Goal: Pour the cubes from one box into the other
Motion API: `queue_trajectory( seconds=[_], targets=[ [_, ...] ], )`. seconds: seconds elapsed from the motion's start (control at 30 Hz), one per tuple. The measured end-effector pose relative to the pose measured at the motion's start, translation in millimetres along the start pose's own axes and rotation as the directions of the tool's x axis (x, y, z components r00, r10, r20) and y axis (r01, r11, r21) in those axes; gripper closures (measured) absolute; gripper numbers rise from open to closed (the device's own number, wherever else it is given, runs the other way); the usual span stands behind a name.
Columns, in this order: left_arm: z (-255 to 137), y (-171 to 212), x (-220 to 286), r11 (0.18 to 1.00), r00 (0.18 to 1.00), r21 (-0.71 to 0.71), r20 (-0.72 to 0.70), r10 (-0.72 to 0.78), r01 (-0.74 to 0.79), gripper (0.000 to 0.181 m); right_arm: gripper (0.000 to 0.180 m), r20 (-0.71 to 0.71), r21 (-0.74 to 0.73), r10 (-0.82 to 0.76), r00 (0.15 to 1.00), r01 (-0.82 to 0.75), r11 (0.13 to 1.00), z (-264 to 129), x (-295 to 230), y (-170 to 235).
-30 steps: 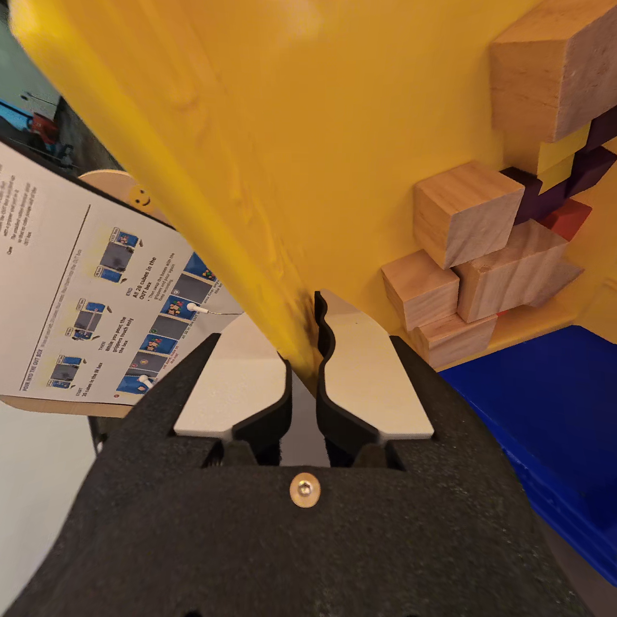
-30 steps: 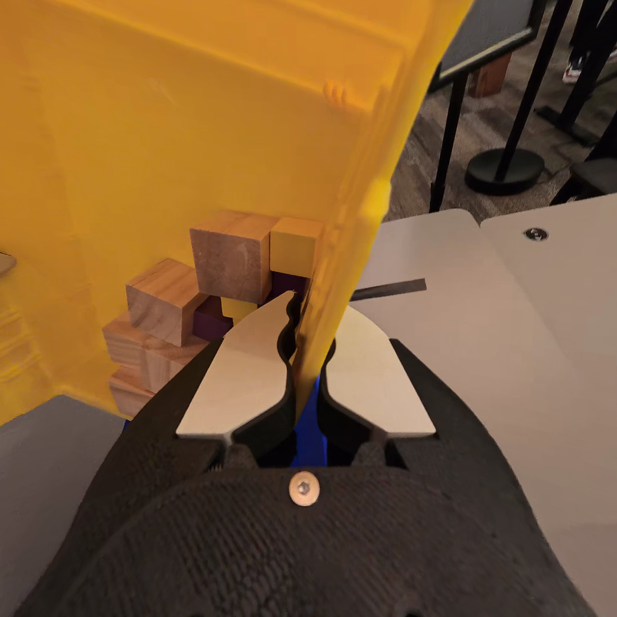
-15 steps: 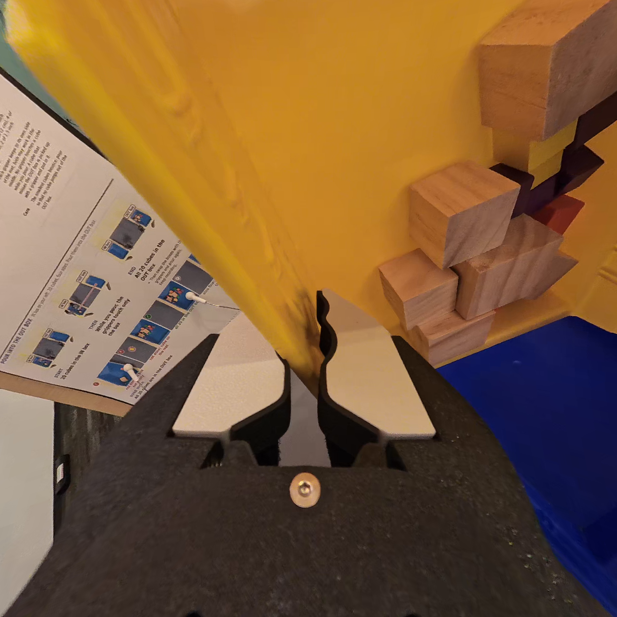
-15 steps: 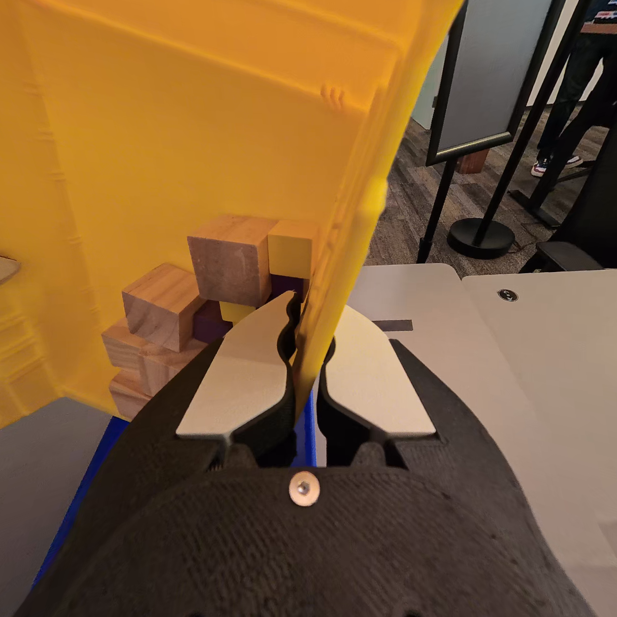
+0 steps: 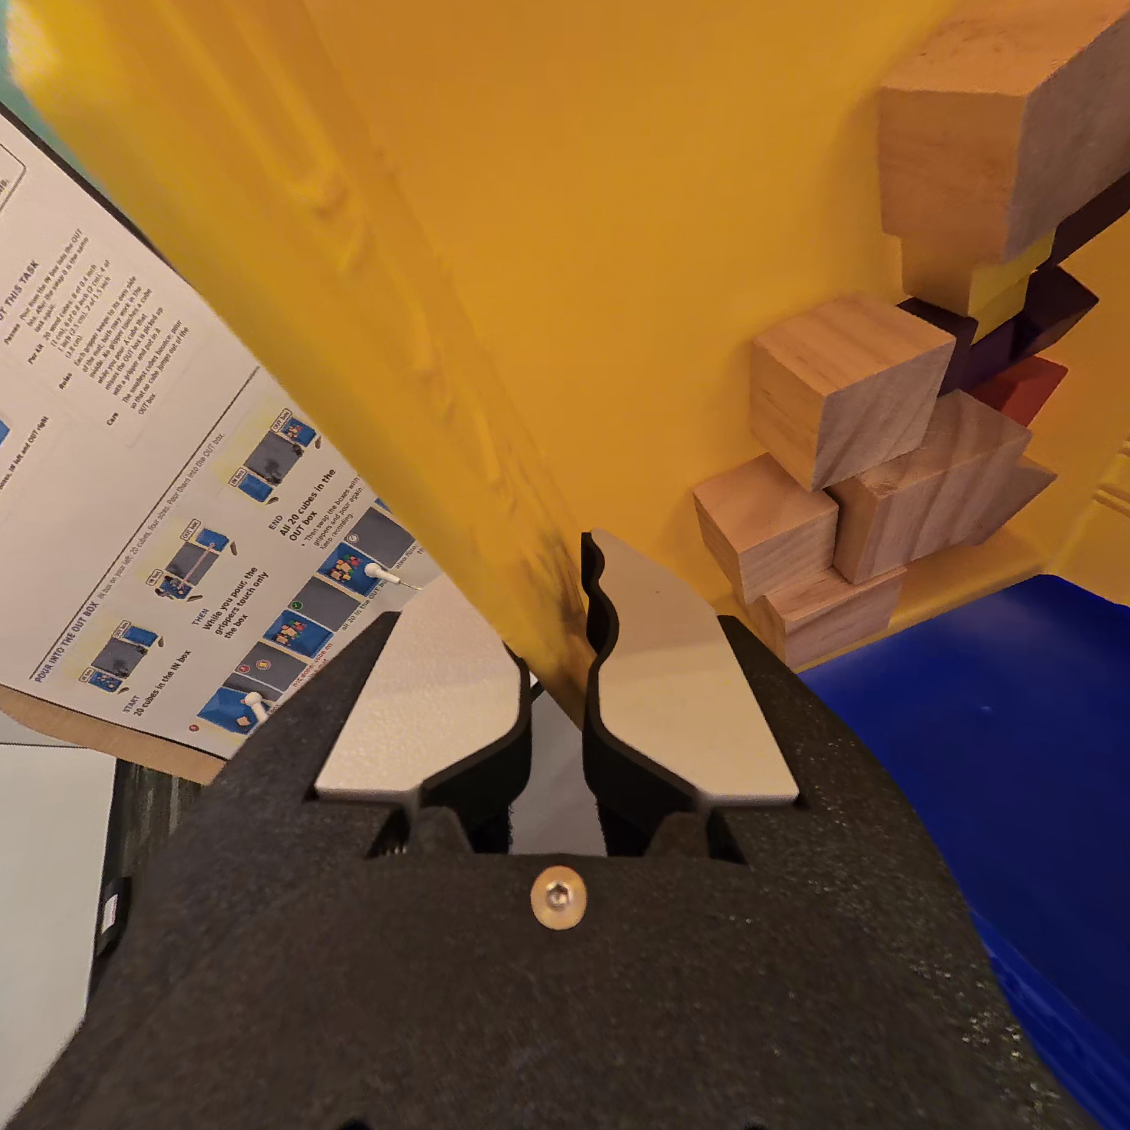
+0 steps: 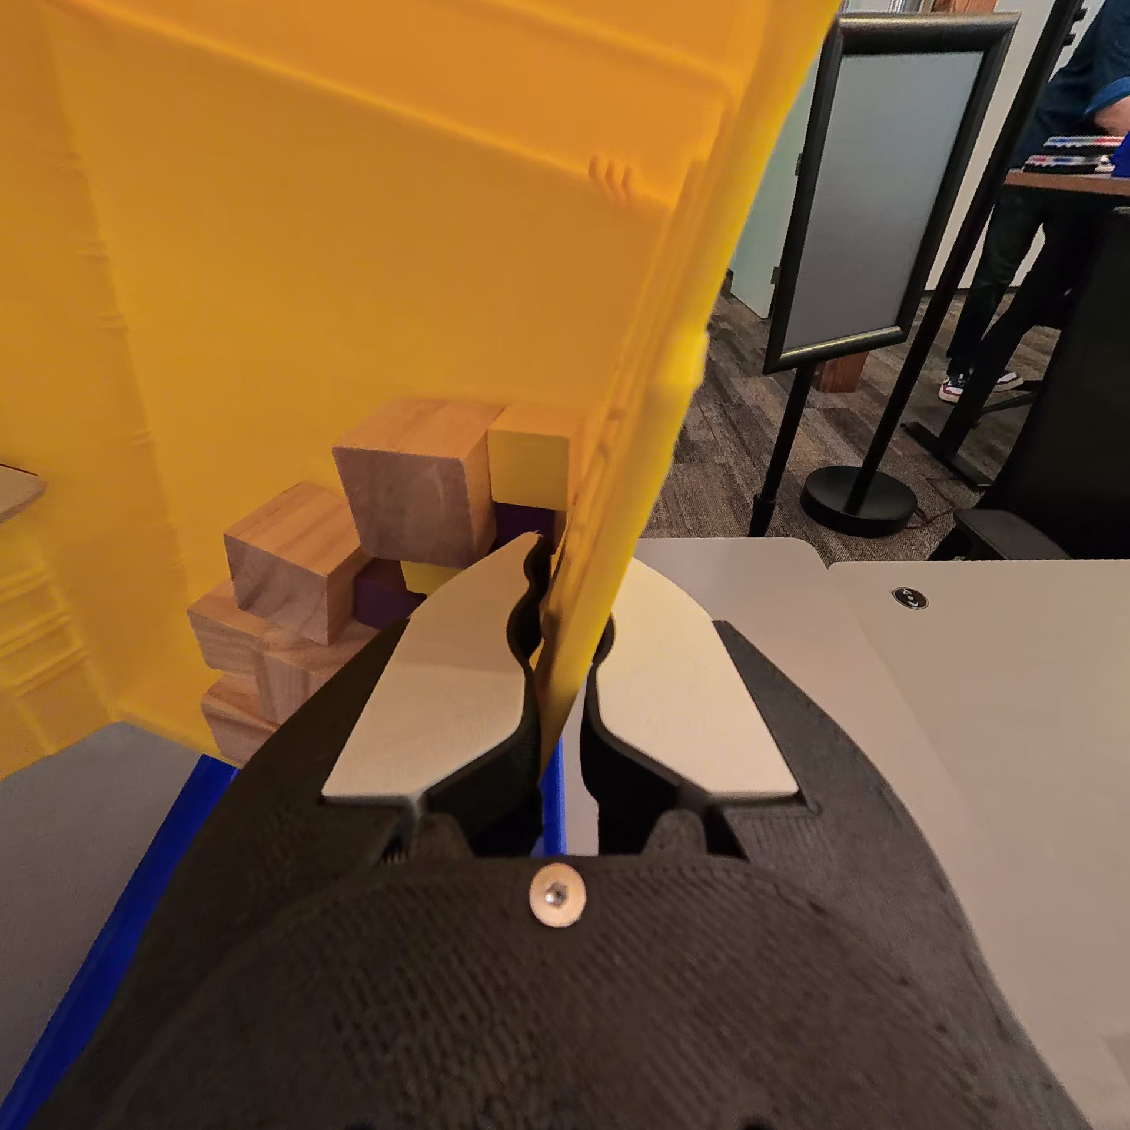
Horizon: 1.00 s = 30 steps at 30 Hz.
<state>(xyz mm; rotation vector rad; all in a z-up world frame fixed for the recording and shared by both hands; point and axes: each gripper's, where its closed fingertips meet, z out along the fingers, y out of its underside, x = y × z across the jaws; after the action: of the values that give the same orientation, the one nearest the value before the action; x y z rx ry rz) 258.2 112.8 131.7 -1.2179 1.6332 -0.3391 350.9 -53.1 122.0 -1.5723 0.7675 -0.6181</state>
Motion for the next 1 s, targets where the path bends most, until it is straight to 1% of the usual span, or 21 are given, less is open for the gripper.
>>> queue_trajectory(
  seconds=[0.27,0.73,0.87,1.0],
  targets=[
    [7.7,4.5,3.8,1.0,1.0,0.024,-0.005,-0.016,0.016,0.168,0.172,-0.006,0.01,-0.031,1.0,0.031,0.999,4.2,1.7,2.7],
    [3.9,3.6,1.0,0.996,0.999,0.087,0.032,-0.005,0.002,0.167,0.172,0.012,0.091,-0.048,0.999,0.047,0.995,5.6,-0.7,-2.1],
    [3.2,4.6,1.9,0.996,0.999,0.093,0.048,0.004,-0.008,0.166,0.172,0.01,0.098,-0.051,0.999,0.05,0.994,5.8,-1.0,-2.4],
    [4.2,6.8,3.9,0.995,0.999,0.098,0.034,-0.011,0.007,0.165,0.172,0.01,0.096,-0.057,0.998,0.056,0.994,6.0,-0.9,-2.0]
  ],
)
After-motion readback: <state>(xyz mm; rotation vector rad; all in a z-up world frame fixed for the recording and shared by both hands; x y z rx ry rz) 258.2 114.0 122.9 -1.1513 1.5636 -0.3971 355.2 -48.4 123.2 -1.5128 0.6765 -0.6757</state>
